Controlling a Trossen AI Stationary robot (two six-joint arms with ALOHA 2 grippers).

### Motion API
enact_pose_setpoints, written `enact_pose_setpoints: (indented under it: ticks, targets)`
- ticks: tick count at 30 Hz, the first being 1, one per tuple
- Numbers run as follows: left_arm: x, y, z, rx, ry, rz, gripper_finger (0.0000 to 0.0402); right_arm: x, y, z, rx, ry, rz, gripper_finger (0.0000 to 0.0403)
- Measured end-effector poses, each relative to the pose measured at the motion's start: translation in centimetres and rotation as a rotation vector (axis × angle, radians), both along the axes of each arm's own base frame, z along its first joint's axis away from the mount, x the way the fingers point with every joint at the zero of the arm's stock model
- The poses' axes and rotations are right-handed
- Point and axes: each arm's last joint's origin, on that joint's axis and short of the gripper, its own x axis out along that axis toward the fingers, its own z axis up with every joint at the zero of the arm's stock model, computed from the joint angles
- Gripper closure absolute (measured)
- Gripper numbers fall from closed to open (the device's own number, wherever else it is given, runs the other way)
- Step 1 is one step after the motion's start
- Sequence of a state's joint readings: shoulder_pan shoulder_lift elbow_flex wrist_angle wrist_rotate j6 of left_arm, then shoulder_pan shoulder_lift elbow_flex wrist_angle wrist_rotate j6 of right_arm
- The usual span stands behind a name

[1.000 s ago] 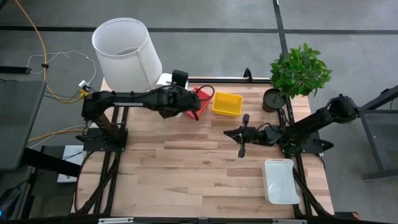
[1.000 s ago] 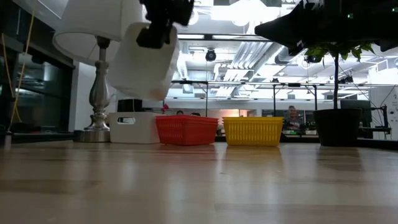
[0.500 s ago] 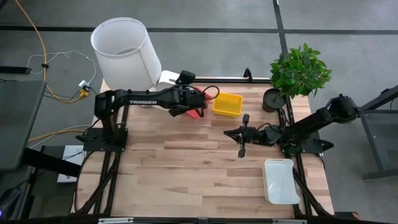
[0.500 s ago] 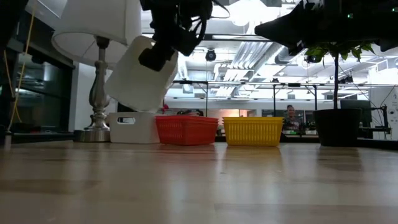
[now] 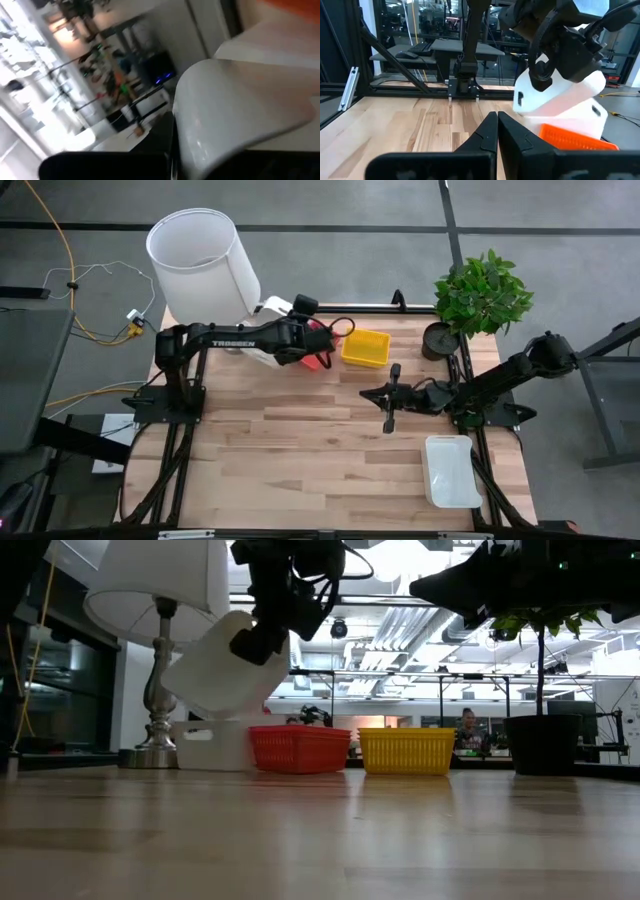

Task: Stack baskets by color
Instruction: Stack the bottom left white bin on the top white bin

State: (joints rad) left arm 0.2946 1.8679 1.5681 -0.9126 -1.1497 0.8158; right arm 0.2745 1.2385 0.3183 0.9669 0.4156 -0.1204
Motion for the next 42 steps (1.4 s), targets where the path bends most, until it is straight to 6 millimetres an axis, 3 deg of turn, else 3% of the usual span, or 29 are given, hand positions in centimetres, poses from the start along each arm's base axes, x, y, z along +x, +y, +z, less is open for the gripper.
enact_pose_setpoints:
  ticks: [7, 28, 42]
  targets:
    - [0.8, 0.1, 0.3, -0.017, -0.096, -0.032, 0.0401, 0.0, 0.0, 0.0, 0.0, 0.001, 0.0, 0.0403]
    - [1.3, -0.2, 1.0, -0.03, -0.11, -0.096, 0.0401, 0.0, 0.0, 0.0, -0.019, 0.004, -0.001, 0.0403]
    - [0.2, -0.7, 7.2, -0.09, -0.275, -0.064, 0.0401, 0.0, 0.0, 0.0, -0.018, 0.004, -0.003, 0.0403]
